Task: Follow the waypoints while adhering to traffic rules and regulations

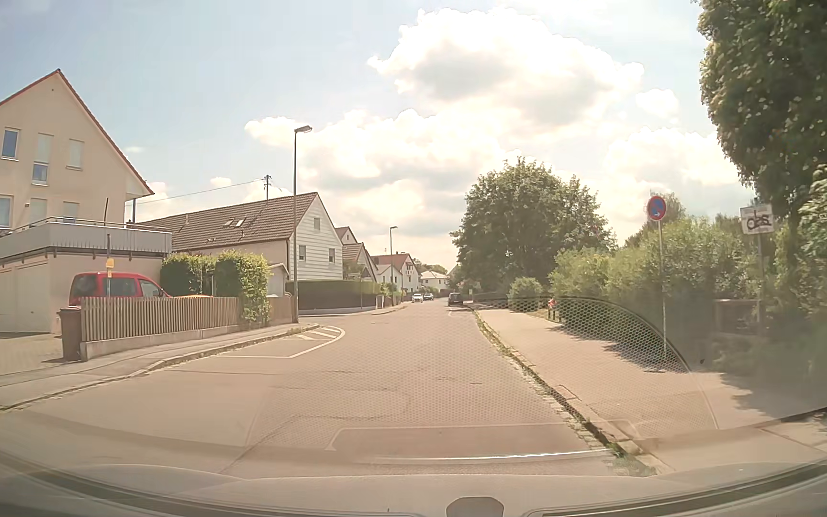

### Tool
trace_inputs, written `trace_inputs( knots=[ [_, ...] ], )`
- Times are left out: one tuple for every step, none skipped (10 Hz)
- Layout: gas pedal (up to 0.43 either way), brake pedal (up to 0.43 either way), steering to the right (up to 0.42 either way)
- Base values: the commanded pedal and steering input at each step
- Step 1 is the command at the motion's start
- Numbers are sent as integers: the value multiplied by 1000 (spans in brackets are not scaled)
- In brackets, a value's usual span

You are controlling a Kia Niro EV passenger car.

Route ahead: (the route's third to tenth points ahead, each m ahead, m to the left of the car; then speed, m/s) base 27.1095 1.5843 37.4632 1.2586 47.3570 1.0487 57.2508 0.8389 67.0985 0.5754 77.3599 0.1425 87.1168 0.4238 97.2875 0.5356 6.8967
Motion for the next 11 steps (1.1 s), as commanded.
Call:
trace_inputs(
  knots=[
    [79, 0, 19],
    [79, 0, 18],
    [79, 0, 14],
    [79, 0, 12],
    [79, 0, 12],
    [79, 0, 12],
    [87, 0, 10],
    [87, 0, 9],
    [87, 0, 7],
    [87, 0, 1],
    [87, 0, -5]
  ],
)
